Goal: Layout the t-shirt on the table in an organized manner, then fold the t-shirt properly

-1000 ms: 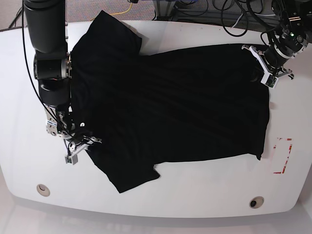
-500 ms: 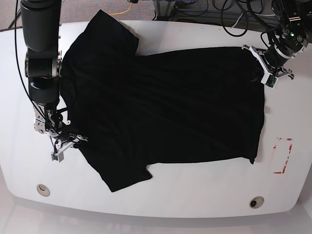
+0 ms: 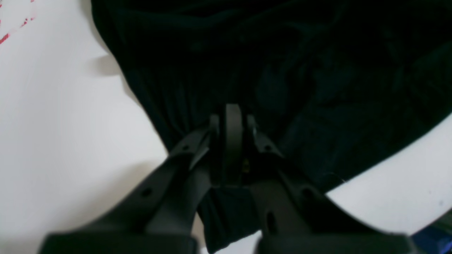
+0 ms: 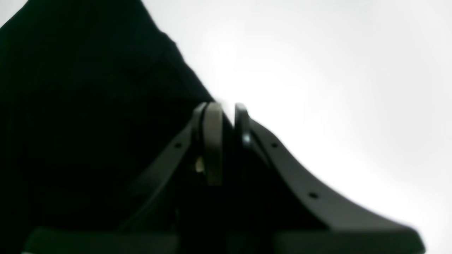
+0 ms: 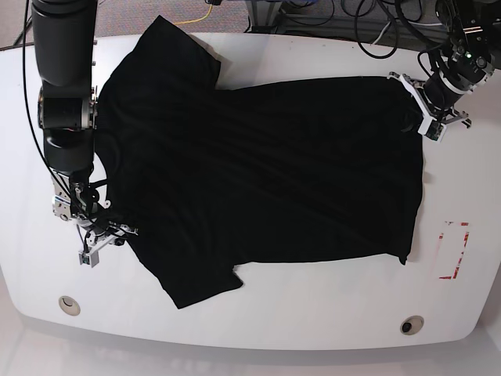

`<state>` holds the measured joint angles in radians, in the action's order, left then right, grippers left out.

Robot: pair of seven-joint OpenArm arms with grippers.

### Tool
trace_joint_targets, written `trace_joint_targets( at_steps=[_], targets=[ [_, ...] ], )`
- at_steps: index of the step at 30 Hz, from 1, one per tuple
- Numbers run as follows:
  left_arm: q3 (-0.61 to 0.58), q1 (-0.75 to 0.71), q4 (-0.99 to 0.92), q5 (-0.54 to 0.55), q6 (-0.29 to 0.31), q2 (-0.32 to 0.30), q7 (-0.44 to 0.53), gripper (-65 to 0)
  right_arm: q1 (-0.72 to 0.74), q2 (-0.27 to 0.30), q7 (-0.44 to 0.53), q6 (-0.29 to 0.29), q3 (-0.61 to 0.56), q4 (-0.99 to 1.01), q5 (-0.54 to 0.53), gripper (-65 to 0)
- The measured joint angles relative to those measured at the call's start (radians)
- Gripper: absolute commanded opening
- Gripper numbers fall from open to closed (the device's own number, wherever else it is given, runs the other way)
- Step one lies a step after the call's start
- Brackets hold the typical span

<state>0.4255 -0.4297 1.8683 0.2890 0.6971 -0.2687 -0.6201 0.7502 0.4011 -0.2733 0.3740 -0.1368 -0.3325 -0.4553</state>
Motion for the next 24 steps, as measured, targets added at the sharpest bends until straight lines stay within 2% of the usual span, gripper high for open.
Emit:
trace_joint_targets(
  at_steps=[17,24],
  targets=[
    [-0.077,0.005,-0.203,-0.003,-0.001,-0.004,0.011,-65.0,0.001,-0.021,0.000,0.003,0.000,0.000,0.000,-59.1],
    [-0.080,0.009,-0.227,-0.063,0.007,-0.004,0.051,-65.0,0.001,-0.019,0.000,-0.001,0.068,0.000,0.001,-59.1]
  ],
)
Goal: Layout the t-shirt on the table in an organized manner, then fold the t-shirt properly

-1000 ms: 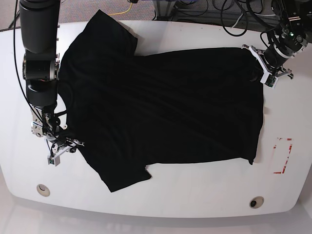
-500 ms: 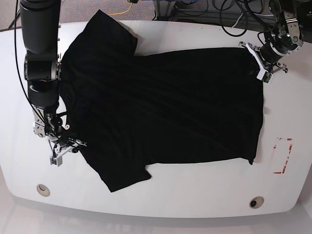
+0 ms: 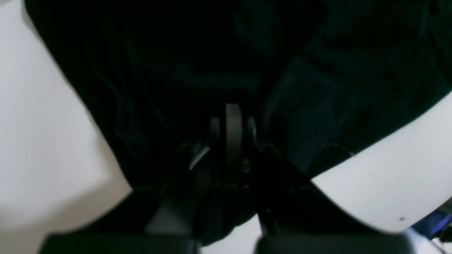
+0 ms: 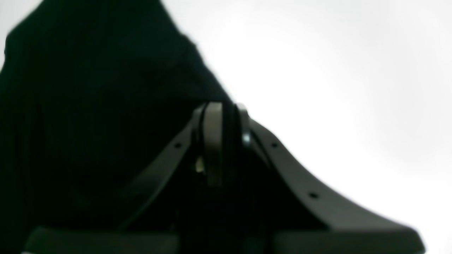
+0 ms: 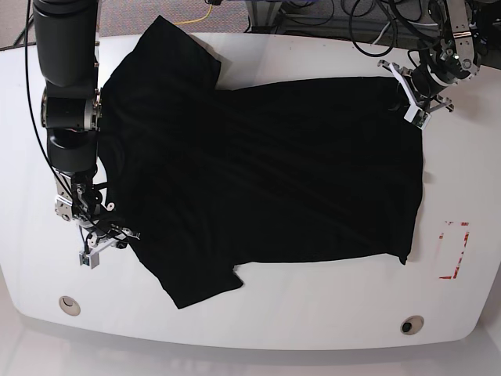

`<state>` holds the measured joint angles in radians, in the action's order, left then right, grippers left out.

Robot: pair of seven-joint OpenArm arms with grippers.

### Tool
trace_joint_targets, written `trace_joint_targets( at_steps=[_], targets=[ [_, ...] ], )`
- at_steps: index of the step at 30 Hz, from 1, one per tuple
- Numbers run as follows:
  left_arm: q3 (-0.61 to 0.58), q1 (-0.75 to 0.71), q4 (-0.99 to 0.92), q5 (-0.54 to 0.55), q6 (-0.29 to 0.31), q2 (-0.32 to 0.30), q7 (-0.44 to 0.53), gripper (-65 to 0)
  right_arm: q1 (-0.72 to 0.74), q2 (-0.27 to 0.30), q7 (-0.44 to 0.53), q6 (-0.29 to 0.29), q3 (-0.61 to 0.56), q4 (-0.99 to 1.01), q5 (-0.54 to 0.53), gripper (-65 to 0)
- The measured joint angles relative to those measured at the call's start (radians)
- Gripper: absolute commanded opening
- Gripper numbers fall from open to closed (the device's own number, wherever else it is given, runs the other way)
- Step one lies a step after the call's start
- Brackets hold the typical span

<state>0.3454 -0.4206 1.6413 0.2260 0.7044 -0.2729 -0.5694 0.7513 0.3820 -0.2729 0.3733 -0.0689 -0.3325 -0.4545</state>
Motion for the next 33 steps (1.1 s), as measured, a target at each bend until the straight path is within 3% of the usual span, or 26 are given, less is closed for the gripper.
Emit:
trace_joint_targets(
  at_steps=[7,13,22,33],
  targets=[
    [0.011,-0.014,-0.039,-0.010,0.005,-0.012,0.070,-65.0,0.014,0.003,-0.004,0.000,0.010,0.000,0.006,-59.1],
    [0.034,-0.043,-0.047,-0.004,0.008,-0.047,0.074,-65.0,0.018,0.006,-0.005,0.002,0.011,0.000,0.003,-59.1],
    [0.034,-0.048,-0.044,-0.008,0.004,-0.049,0.073,-65.0,-0.006,0.004,-0.205,0.038,0.059,-0.201,-0.032,-59.1],
    [0.034,-0.048,-0.042,-0.008,0.004,-0.047,0.073,-65.0,-0.095,-0.073,-0.302,0.044,0.074,-0.387,-0.066,-59.1]
  ],
)
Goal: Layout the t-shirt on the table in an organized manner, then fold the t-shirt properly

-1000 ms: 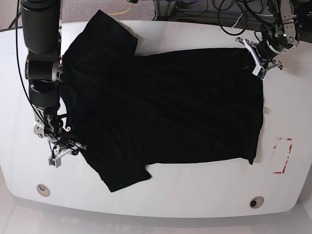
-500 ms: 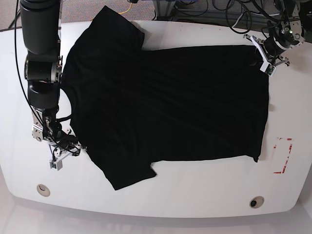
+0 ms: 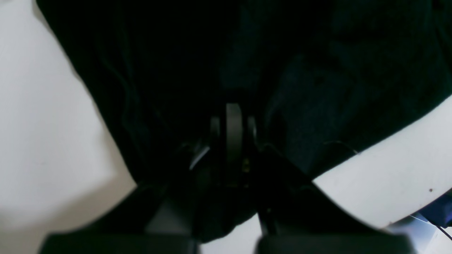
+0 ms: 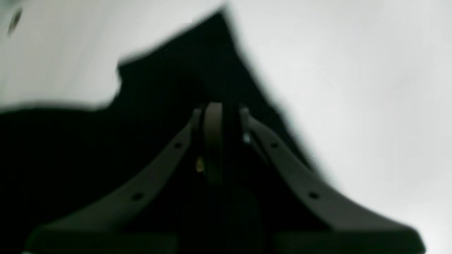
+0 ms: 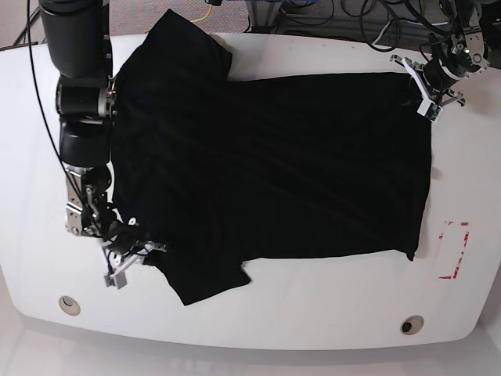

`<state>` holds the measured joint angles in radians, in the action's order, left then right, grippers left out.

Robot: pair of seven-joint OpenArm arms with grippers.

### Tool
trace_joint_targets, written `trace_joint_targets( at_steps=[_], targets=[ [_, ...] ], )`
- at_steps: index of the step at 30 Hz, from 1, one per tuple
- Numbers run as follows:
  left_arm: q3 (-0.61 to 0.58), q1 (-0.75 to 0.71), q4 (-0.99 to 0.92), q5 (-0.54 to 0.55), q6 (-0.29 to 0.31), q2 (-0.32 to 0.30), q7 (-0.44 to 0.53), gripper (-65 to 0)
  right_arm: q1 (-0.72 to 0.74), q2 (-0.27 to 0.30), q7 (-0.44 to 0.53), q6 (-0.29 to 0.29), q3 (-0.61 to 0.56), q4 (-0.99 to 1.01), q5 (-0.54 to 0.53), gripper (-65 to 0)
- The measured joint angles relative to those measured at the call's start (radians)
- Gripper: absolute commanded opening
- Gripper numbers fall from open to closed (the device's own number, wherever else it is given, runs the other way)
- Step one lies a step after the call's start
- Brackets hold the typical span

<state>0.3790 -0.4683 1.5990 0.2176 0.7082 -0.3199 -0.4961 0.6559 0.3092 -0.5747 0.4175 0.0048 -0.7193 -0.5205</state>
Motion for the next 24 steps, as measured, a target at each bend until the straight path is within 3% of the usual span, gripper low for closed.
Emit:
trace_joint_targets(
  at_steps=[8,17,24],
  targets=[
    [0.000,0.000,0.000,-0.001,0.000,0.000,0.000,-65.0,-0.067,-0.051,-0.005,-0.004,-0.004,-0.002,0.013,-59.1],
    [0.000,0.000,0.000,-0.001,0.000,0.000,0.000,-65.0,-0.086,-0.051,0.079,-0.010,-0.004,0.007,0.019,-59.1],
    [0.000,0.000,0.000,-0.002,0.000,-0.001,0.000,-65.0,-0.075,-0.046,0.184,-0.001,0.002,0.137,0.084,-59.1]
  ],
)
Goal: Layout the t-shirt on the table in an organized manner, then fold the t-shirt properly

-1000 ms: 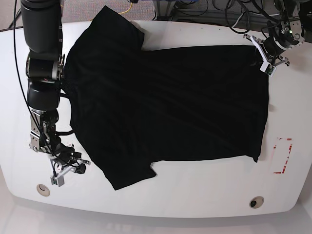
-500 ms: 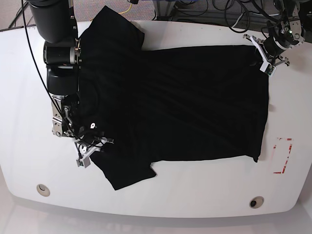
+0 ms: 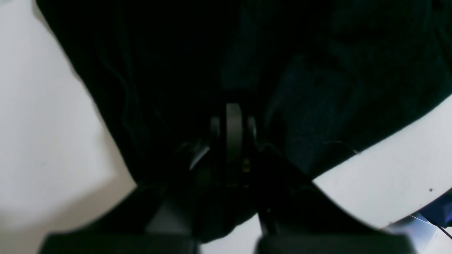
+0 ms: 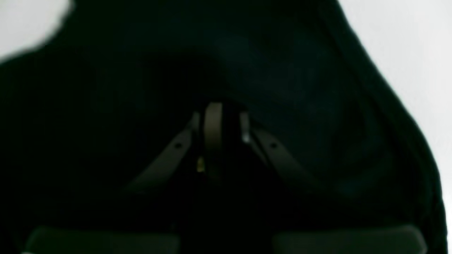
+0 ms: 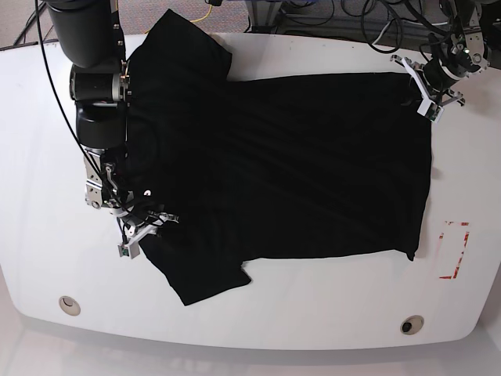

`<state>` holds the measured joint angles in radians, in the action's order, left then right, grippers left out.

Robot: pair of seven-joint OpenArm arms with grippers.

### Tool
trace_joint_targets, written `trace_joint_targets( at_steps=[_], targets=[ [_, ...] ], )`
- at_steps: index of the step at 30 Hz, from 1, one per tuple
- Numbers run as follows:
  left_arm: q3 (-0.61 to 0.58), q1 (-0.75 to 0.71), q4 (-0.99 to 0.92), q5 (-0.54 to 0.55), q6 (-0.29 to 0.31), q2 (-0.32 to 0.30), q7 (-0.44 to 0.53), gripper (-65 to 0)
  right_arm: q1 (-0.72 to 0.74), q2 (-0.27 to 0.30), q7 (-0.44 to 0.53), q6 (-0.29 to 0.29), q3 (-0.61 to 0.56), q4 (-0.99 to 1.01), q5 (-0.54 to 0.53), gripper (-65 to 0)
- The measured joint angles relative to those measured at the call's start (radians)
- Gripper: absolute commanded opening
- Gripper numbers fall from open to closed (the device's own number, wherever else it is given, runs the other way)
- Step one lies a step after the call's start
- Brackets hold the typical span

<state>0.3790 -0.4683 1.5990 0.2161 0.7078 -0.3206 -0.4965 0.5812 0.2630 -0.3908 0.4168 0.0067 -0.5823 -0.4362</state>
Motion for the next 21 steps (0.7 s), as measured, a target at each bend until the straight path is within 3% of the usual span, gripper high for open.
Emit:
trace_joint_targets(
  at_steps=[7,12,17,21],
  targets=[
    [0.000,0.000,0.000,0.000,0.000,-0.002,0.000,-65.0,0.018,0.008,0.097,0.012,0.000,0.082,0.007,-59.1],
    [0.000,-0.003,0.000,0.000,0.000,-0.001,0.001,-65.0,0.024,0.026,0.092,0.016,-0.001,0.087,0.014,-59.1],
    [0.000,-0.023,0.000,0.006,-0.005,-0.002,0.021,-65.0,0.038,0.063,0.080,-0.002,-0.001,0.093,0.025,-59.1],
    [0.000,-0.031,0.000,0.006,-0.010,-0.002,0.028,-65.0,0.047,0.088,0.072,-0.050,-0.001,0.094,0.035,-59.1]
  ],
)
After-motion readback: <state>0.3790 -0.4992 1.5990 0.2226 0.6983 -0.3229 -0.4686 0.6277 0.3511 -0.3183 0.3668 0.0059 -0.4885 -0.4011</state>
